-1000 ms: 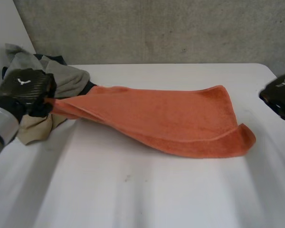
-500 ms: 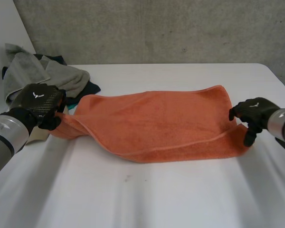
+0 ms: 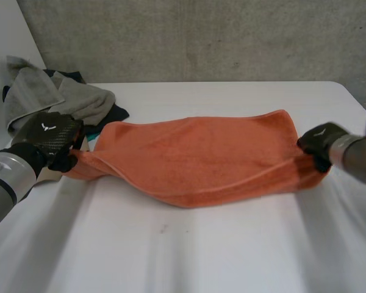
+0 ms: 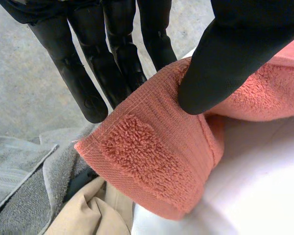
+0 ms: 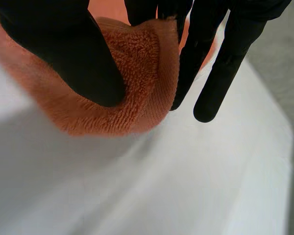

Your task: Fold the laundry.

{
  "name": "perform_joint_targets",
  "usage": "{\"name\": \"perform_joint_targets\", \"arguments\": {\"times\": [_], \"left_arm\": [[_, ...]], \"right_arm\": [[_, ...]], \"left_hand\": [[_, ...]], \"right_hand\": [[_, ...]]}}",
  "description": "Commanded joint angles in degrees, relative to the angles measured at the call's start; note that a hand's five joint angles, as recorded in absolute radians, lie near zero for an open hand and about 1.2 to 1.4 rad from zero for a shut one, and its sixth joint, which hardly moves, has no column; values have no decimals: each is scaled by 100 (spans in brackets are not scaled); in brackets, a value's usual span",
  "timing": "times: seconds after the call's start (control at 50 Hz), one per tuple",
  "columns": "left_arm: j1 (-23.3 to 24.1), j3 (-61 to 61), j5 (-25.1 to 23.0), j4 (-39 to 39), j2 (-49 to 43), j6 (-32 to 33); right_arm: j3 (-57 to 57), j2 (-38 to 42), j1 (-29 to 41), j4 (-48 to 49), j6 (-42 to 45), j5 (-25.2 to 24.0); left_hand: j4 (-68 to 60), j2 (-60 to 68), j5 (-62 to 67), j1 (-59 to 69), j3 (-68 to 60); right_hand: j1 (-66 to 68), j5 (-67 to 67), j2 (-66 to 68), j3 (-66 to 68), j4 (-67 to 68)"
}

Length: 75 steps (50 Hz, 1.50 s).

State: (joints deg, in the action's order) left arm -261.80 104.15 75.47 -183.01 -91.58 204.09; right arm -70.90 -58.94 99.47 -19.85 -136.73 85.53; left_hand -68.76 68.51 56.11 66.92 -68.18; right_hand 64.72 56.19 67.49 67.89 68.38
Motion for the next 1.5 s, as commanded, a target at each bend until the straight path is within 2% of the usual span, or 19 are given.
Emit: {"name": "perform_joint_targets", "arguments": {"times": [0.02, 0.1, 0.18, 0.24, 0.3, 0.4, 0.5, 0.6, 0.7, 0.78, 0.8, 0.86, 0.88, 0.94, 1.04, 1.18, 1.28, 1.4, 1.5], "left_arm": [[-29, 158, 3, 774, 298, 543], [-38, 404, 3, 1652, 518, 1289], [-20, 772, 12, 2654, 659, 2097], [6, 879, -23, 2770, 650, 2328], [15, 791, -24, 2481, 501, 2398], [164, 317, 12, 1498, -219, 2381], [647, -656, 99, 575, -1403, 2267], [1025, -1756, 398, 90, -2451, 2258], [1149, -3170, 723, -437, -3339, 2249], [1158, -4357, 838, -1419, -3586, 2197], [1158, -4699, 855, -2075, -3586, 2074], [1149, -4921, 908, -3202, -3525, 1706], [1123, -4974, 943, -3833, -3420, 1356], [1061, -4984, 1005, -4374, -3183, 906], [885, -5010, 996, -3727, -3129, 579], [841, -4589, 961, -3294, -3349, 597], [911, -3721, 777, -3215, -3472, 640], [955, -2621, 372, -3118, -3507, 737], [1061, -1558, 319, -2548, -3236, 1167]], "right_arm": [[-1109, -1489, -1007, -1090, 1410, -537], [-1786, -1997, -1711, -1784, 2413, -634], [-2234, -2464, -2010, -1830, 2651, -906], [-2341, -2465, -2046, -1759, 2652, -1214], [-2279, -2386, -2046, -1506, 2512, -1503], [-1858, -1692, -1967, -732, 1783, -1505], [-1217, -1112, -1809, -257, 1000, -1382], [-471, -472, -1546, 199, 605, -1048], [417, -39, -1291, 841, 245, -688], [1560, 84, -1018, 1763, -545, -380], [1744, 75, -983, 2009, -756, -345], [2255, 14, -930, 2958, -1547, -204], [2291, -12, -930, 3169, -1715, -195], [2327, -214, -956, 3698, -2199, -177], [2213, -303, -921, 3480, -2288, -256], [1958, 40, -877, 2899, -2200, -511], [1668, 312, -745, 2566, -1937, -704], [1202, 734, -604, 1670, -1111, -740], [517, 673, -657, 1142, -645, -784]], "left_hand": [[-1124, 1149, 1389, 1308, -1182], [-1124, 1149, 1389, 1308, -1182], [-1124, 1149, 1389, 1308, -1182], [-1124, 1149, 1389, 1308, -1182], [-1124, 1149, 1389, 1308, -1182], [-1124, 1149, 1389, 1308, -1182], [-1124, 1149, 1389, 1308, -1182], [-1124, 1149, 1389, 1308, -1182], [-1124, 1149, 1389, 1308, -1182], [-1124, 1149, 1389, 1308, -1182], [-1124, 1149, 1389, 1308, -1182], [-1124, 1149, 1389, 1308, -1182], [-1124, 1149, 1389, 1308, -1182], [-1124, 1149, 1389, 1308, -1182], [-1124, 1149, 1389, 1308, -1182], [-1124, 1149, 1389, 1308, -1182], [-1124, 1149, 1389, 1308, -1182], [-1124, 1149, 1389, 1308, -1182], [-1124, 1149, 1389, 1308, -1182]], "right_hand": [[1528, 1381, 1251, 1211, 1162], [1528, 1381, 1251, 1211, 1162], [1528, 1381, 1251, 1211, 1162], [1528, 1381, 1251, 1211, 1162], [1528, 1381, 1251, 1211, 1162], [1528, 1381, 1251, 1211, 1162], [1528, 1381, 1251, 1211, 1162], [1528, 1381, 1251, 1211, 1162], [1528, 1381, 1251, 1211, 1162], [1528, 1381, 1251, 1211, 1162], [1528, 1381, 1251, 1211, 1162], [1528, 1381, 1251, 1211, 1162], [1528, 1381, 1251, 1211, 1162], [1528, 1381, 1251, 1211, 1162], [1528, 1381, 1251, 1211, 1162], [1528, 1381, 1251, 1211, 1162], [1528, 1381, 1251, 1211, 1162], [1528, 1381, 1251, 1211, 1162], [1528, 1381, 1251, 1211, 1162]]}}
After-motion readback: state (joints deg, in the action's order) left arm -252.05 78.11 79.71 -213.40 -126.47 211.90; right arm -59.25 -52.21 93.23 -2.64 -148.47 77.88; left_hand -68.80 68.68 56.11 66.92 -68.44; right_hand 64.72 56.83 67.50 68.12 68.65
